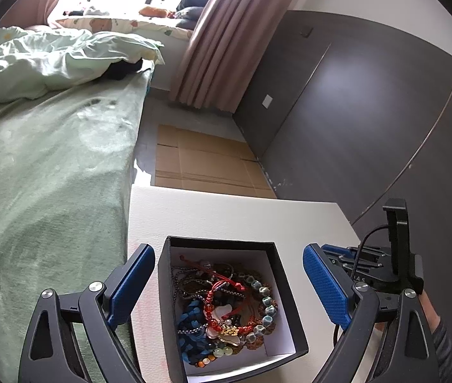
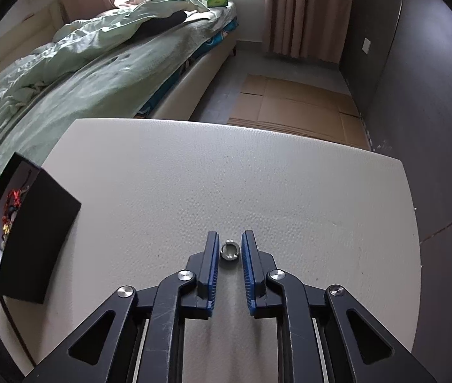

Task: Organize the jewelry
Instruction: 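Carry the metal ring to the box and open the right tool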

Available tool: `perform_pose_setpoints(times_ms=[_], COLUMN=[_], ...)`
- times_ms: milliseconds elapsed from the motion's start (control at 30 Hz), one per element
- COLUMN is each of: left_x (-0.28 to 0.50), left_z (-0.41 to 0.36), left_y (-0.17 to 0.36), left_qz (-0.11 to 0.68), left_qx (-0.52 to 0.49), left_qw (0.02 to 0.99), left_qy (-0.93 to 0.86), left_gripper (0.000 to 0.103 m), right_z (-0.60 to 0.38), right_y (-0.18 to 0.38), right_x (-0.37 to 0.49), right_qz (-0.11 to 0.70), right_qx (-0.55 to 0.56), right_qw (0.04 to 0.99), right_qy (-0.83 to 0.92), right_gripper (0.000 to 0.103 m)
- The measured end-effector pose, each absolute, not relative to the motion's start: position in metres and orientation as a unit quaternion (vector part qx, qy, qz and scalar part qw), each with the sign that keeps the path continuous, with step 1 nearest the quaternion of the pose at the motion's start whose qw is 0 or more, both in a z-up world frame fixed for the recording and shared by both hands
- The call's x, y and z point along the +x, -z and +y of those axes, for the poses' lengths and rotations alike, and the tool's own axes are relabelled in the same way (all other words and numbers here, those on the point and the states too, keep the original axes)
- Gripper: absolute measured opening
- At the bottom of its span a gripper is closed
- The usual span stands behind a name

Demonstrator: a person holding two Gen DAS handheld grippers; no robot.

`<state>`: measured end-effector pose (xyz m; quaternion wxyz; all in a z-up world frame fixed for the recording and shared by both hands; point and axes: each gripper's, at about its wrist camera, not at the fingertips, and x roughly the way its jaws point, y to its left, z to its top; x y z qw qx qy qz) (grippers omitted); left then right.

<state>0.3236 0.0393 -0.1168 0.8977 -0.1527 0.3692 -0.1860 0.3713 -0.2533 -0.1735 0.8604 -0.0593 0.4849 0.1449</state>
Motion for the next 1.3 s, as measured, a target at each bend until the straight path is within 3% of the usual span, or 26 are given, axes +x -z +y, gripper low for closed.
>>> perform_pose_setpoints(times_ms=[533,900,1300], left_x=[0.324,0.315,0.306], left_z=[0.038,0.049,0.077], left_y=[0.111,0.104,0.102], left_qz=[0.369,0.37,0.384], left_qx=[-0.153,-0.162,-0.168], left_qw=[0.898,0.898,0.899], left_qy=[0.187,0.176,0.131], left_gripper=[0.094,0.094,0.094], right_z=[-0.249,-0.214,-0.163], right_y=[0.172,0.117,0.098], right_x=[0.371,0.34,0.311], right_qz=[0.49,0.436,0.403], right_qx=[-0.058,-0.009,0.001], right_qw=[0.857,0.876,0.87], right_qy=[-0.148,-0.207,-0.284], right_gripper=[0.014,0.014,0.014])
